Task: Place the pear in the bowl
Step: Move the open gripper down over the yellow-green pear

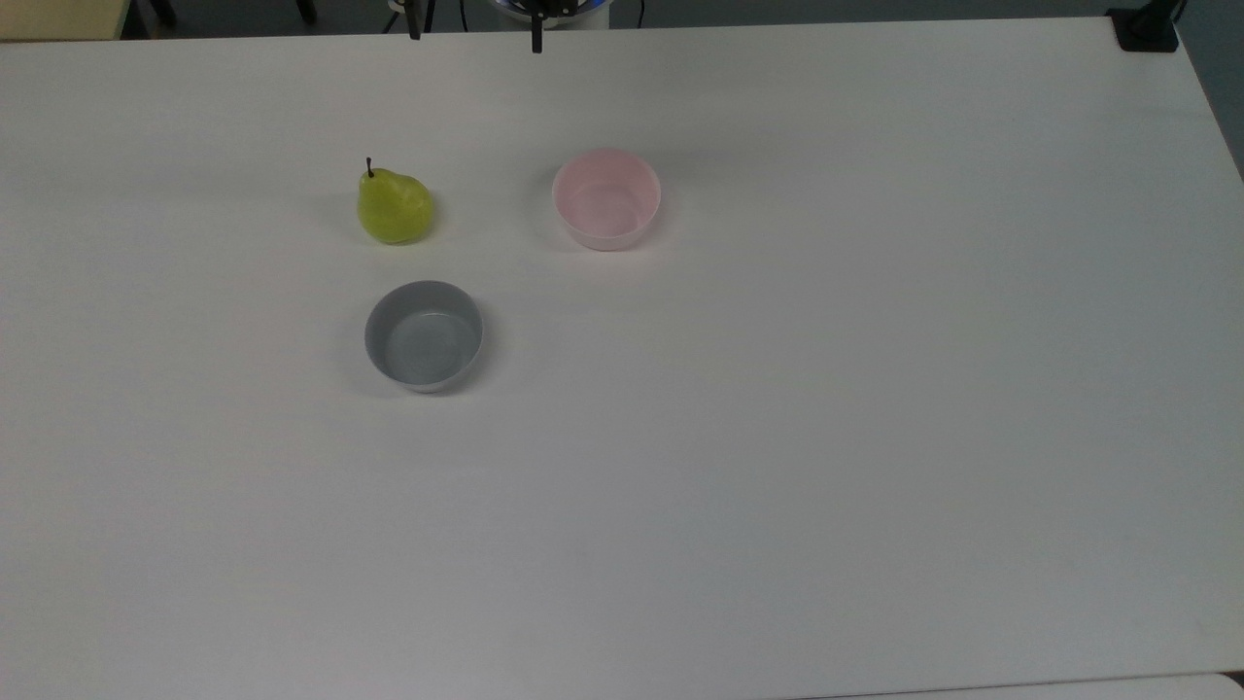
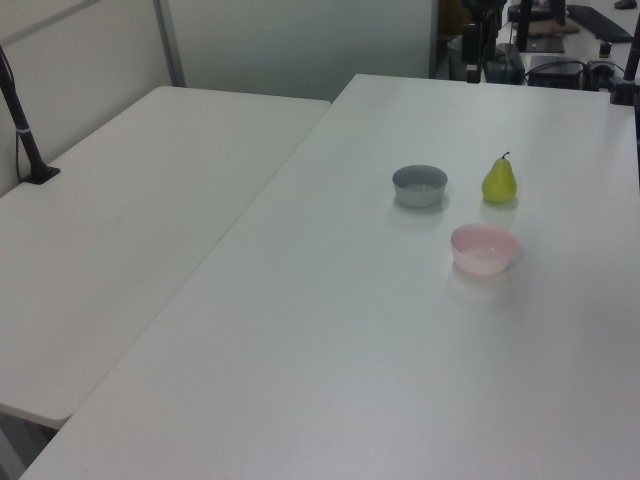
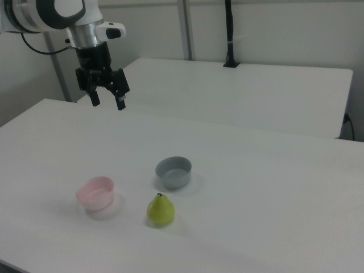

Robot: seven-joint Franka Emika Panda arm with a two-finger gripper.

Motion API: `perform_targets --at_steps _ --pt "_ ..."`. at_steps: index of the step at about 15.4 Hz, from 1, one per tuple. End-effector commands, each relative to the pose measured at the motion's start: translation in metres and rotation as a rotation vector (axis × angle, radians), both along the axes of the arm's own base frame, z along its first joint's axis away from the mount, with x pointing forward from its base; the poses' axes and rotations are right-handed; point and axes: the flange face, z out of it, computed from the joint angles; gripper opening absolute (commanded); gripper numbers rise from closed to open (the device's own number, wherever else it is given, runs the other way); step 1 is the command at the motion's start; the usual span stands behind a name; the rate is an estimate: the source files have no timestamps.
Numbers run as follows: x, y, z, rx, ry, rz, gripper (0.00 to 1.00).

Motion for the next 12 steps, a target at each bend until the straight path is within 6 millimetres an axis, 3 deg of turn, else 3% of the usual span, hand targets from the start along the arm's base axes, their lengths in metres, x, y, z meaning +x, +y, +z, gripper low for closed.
perform_targets --at_steps 1,7,12 --pt "-0.005 -0.005 0.002 0.018 0.006 0.001 1.00" --pt "-0.001 -0.006 -0.001 0.016 -0.008 0.003 1.00" --pt "-0.005 -0.053 -0.015 0.025 0.021 0.148 1.00"
